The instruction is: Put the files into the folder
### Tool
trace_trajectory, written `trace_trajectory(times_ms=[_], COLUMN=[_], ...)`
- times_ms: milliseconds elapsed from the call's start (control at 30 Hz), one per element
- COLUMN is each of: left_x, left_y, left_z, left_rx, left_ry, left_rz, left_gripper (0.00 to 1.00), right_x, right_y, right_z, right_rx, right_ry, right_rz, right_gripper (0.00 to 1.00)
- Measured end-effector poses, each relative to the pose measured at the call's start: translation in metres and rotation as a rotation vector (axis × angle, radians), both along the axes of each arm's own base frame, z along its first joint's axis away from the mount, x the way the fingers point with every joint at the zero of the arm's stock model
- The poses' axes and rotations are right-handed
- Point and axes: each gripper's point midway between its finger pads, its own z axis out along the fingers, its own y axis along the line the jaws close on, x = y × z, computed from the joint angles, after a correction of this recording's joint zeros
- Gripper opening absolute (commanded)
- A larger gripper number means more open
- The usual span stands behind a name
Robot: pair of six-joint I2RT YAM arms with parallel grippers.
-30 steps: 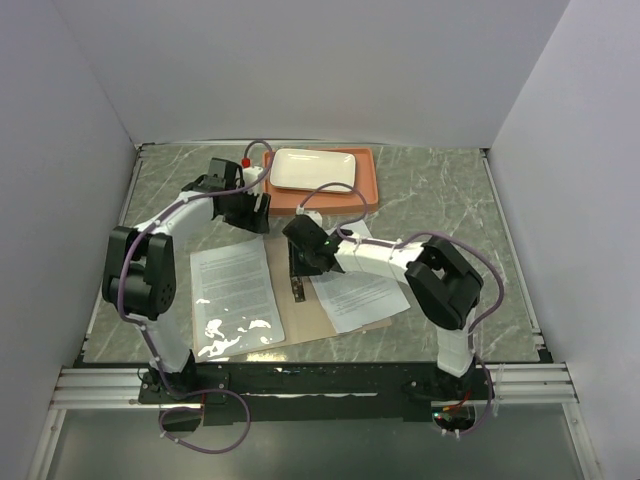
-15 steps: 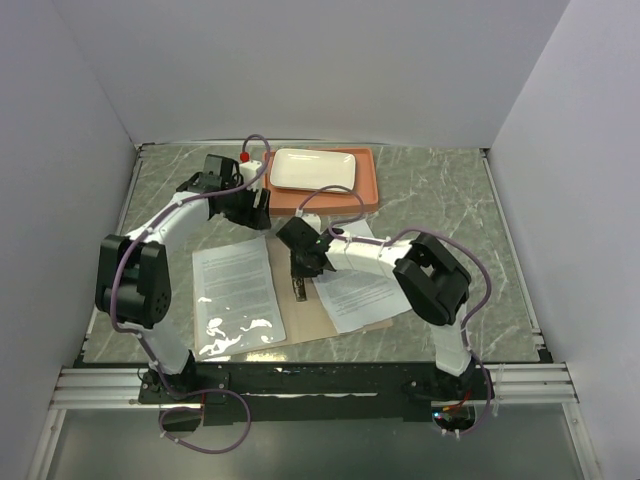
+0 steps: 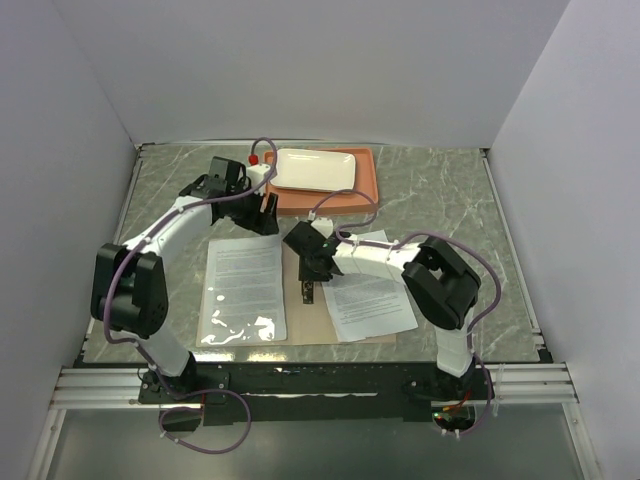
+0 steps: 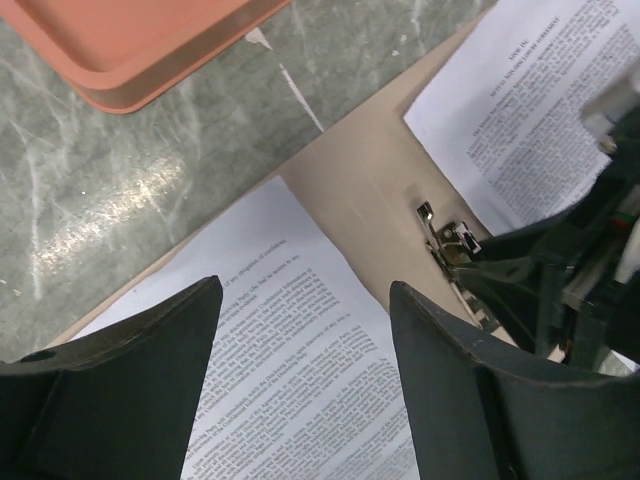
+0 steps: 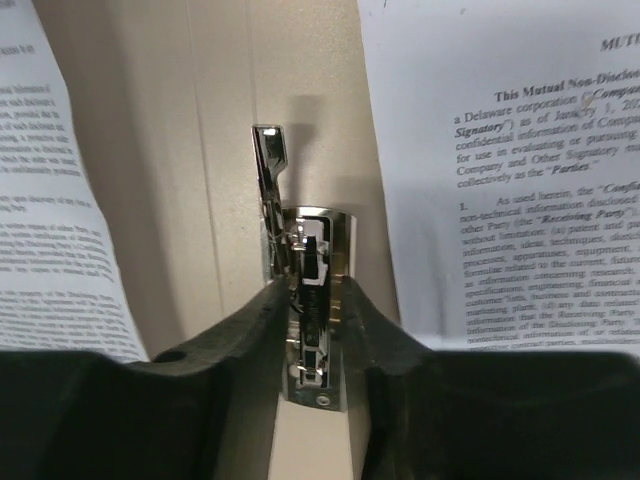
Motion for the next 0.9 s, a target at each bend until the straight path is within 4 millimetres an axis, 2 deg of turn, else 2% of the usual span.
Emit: trace_trajectory(times_ms=[100,233,333,400,467,533,633,700,767,833,900], left_x=[-0.005,-0.010,-0.013,-0.016,-0.019,-0.026,-0.044,-0.061,-0.074,-0.083,-0.087], left_y=[-0.004,-0.006,-0.006,-0.006,-0.009,-0.016,-0.035,-0.052,-0.062,-0.068,-0.070], left_z=[0.005,0.011,0.014,0.016,0.020,0.022,0.019,0.012,0.005,0.000,-0.006], left_rx=[-0.007,-0.009,-0.009,-0.012,-0.018,-0.023,-0.025,-0.020,-0.014,-0.008,-0.001], left_ry=[-0.004,-0.010,-0.011,-0.008,-0.012,-0.017,-0.006,0.013,0.031,0.046,0.060], left_rz=[-0.013,-0.021,-0.023,-0.026,-0.032,-0.050,-0.105,-0.157,-0.195,-0.221,-0.229], left_gripper=[0.74,0.74,0.74,0.74,0.74,0.74,0.74,0.73,0.73,0.72,0.72], right_x=[-0.002,-0.004,0.000,0.006,0.015,0.025,0.028,0.015,-0.005,-0.020,-0.027], right_y=[-0.003,-0.011,-0.020,-0.033,-0.061,-0.107,-0.180,-0.225,-0.245,-0.250,-0.253], right_z=[0.000,0.009,0.029,0.048,0.065,0.074,0.064,0.044,0.027,0.018,0.013], right_rx=[-0.017,-0.051,-0.051,-0.037,-0.016,-0.016,-0.054,-0.111,-0.160,-0.191,-0.212], right_ry=[0.006,0.016,-0.007,-0.033,-0.061,-0.073,-0.038,0.030,0.101,0.152,0.183], right_rz=[0.015,0.047,0.054,0.032,-0.032,-0.145,-0.336,-0.454,-0.501,-0.508,-0.518], right_gripper=[0.52,0.57,0.59,0.59,0.59,0.59,0.60,0.60,0.60,0.60,0.60])
